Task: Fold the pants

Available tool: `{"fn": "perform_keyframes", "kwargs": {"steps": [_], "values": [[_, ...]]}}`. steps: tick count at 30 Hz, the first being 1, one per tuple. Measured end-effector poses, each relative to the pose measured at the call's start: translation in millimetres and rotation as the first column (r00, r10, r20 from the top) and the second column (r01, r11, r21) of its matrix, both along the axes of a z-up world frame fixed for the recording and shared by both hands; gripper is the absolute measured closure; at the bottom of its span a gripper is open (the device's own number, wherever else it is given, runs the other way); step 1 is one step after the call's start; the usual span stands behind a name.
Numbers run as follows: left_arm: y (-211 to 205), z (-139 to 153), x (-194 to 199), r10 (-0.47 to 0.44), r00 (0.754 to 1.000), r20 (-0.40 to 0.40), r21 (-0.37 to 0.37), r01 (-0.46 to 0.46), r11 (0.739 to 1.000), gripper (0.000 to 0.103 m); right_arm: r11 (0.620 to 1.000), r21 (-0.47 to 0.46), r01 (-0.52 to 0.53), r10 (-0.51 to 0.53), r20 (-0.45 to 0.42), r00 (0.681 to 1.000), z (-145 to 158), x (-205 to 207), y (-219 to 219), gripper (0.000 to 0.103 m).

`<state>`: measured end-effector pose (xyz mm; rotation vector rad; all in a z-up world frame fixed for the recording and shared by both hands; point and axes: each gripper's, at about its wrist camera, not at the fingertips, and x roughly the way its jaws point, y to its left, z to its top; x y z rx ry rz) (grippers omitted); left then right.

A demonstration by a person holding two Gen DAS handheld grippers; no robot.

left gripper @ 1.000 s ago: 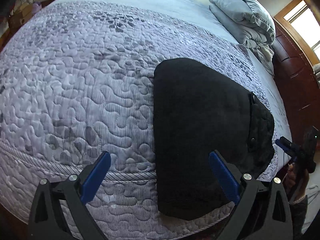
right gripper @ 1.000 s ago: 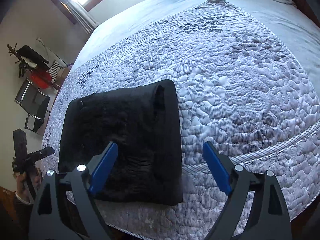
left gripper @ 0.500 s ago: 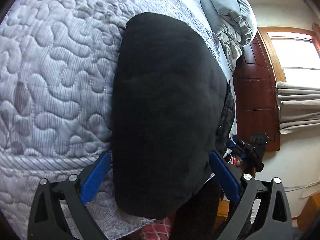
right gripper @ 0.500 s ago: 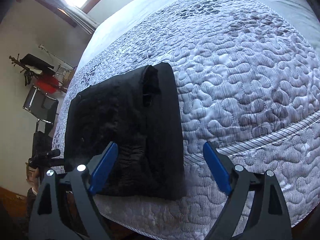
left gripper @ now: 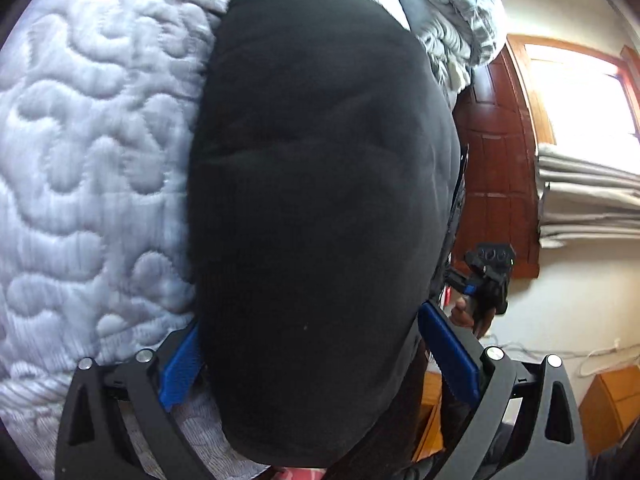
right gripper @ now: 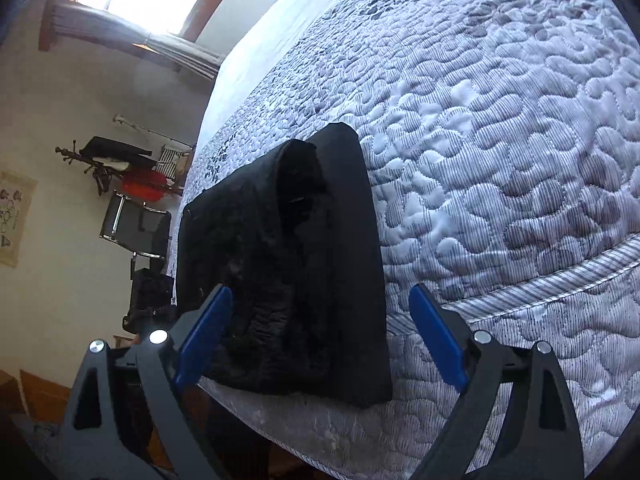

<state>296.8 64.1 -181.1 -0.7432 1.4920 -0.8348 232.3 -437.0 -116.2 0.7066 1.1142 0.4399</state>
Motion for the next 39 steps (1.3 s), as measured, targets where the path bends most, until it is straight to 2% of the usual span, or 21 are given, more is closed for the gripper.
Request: {"fn": "perform_keyframes", "kwargs": {"steps": [6, 10, 16, 27, 34, 39], "values": [[-10.8, -0.2, 7.0, -0.092, 0.996, -0.016, 0.008, 0.092, 0.996, 0.004, 0.994, 0.111, -0.016, 0.022, -0.053, 0.998, -25.6, 8.5, -14.1, 0.013], [-14.7, -4.8, 9.7, -0.115, 0.992, -0.044, -0.003, 0.115, 0.993, 0.004, 0.988, 0.142, -0.059, 0.071, -0.083, 0.994, -39.9, 14.1, -12.1, 0.012], [-17.9, -9.1, 11.9, -0.122, 0.989, -0.081, -0.022, 0.121, 0.992, 0.004, 0.967, 0.221, -0.127, 0.149, -0.085, 0.985, -52.5, 23.2, -7.5, 0.011], [-21.0, -14.2, 13.9, -0.098, 0.991, -0.086, -0.064, 0.093, 0.994, 0.004, 0.917, 0.296, -0.266, 0.3, -0.074, 0.951, -56.5, 42.2, 13.7, 0.007], [-34.8, -11.9, 17.8, -0.129, 0.988, -0.089, -0.002, 0.129, 0.992, 0.004, 0.889, 0.31, -0.336, 0.378, -0.084, 0.922, -57.7, 52.1, 36.2, 0.004], [-37.4, -10.4, 18.3, -0.121, 0.988, -0.095, -0.002, 0.122, 0.993, 0.004, 0.877, 0.336, -0.344, 0.388, -0.071, 0.919, -52.9, 53.2, 44.0, 0.004]]}}
